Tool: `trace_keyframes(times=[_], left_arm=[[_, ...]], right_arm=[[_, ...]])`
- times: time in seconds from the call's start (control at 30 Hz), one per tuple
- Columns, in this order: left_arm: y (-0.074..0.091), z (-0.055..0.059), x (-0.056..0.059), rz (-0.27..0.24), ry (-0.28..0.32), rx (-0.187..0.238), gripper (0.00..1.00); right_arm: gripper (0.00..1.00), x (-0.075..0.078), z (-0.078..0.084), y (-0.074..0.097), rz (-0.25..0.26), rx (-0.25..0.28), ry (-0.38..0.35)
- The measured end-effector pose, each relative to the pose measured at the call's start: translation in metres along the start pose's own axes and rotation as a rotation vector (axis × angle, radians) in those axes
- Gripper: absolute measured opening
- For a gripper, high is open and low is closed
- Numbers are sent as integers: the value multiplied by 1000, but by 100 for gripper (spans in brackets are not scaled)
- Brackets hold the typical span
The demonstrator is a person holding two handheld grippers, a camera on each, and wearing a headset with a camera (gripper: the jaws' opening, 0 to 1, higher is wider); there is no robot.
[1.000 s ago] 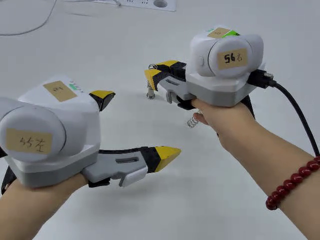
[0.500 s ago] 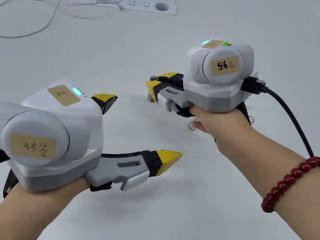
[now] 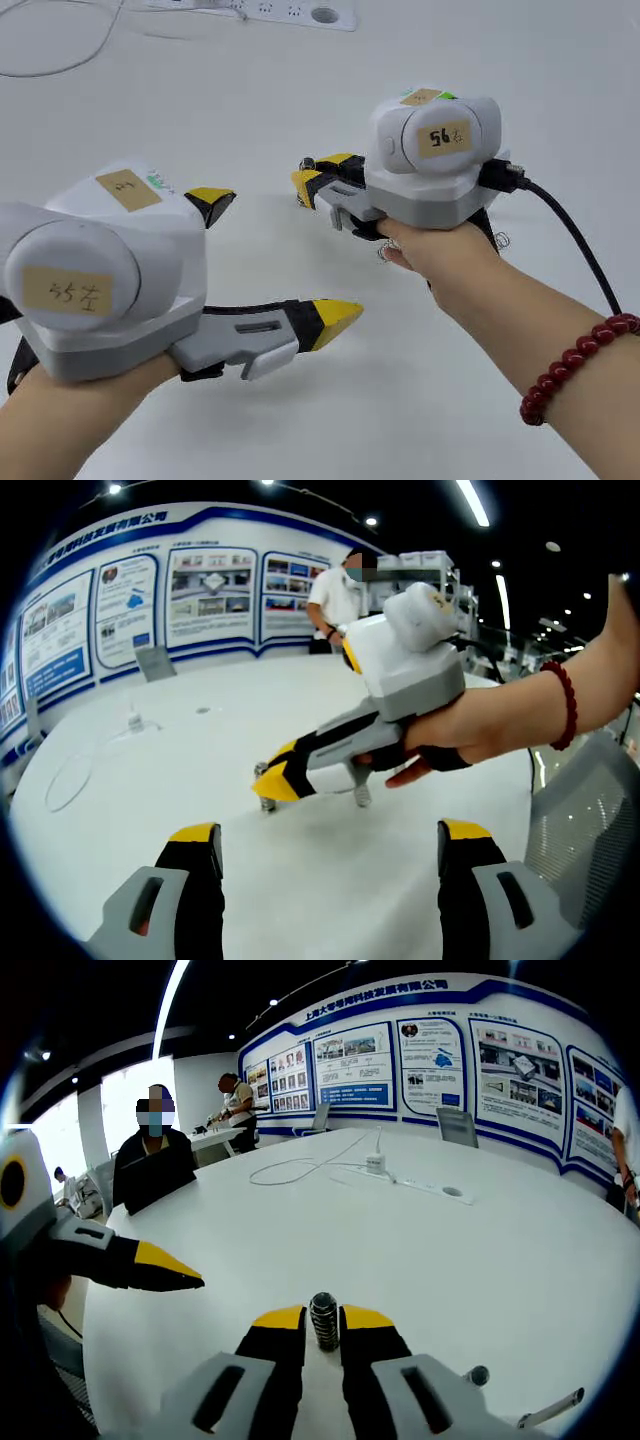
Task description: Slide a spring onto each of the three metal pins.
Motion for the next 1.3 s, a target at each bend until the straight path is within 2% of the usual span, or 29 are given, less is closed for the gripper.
trace_keyframes(times=[0.17,0.33,0.4,0.63,0.87,1.1,1.3], left_arm=[[0,0,-1,-3,-2,-2,90],[1,-2,-2,-10,-8,-2,90],[1,-2,-2,-13,-8,-3,91],[2,-5,-3,-22,-11,0,91],[3,-8,-3,-29,-19,4,89],[3,-9,-3,-31,-14,3,87],[2,-11,-2,-33,-16,-2,83]], right_arm=[[18,-3,-5,3,0,13,2],[22,-7,-15,11,-9,36,-25],[26,-8,-18,14,-16,45,-61],[32,-9,-23,27,-18,49,-79],[39,-9,-20,44,-4,17,-95],[43,-4,-22,60,22,26,-121],[45,2,-20,74,38,34,-113]])
Point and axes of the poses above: the centre of the closed fingertips' face, and the gripper's own axes: y roughly backward along the fingers, x roughly to its right, z roughly out of its underside, the point moved 2 cm from there along y, roughly backward along the fingers, and after that the axes turned 1 degree about -y, right-handed, at the moved point
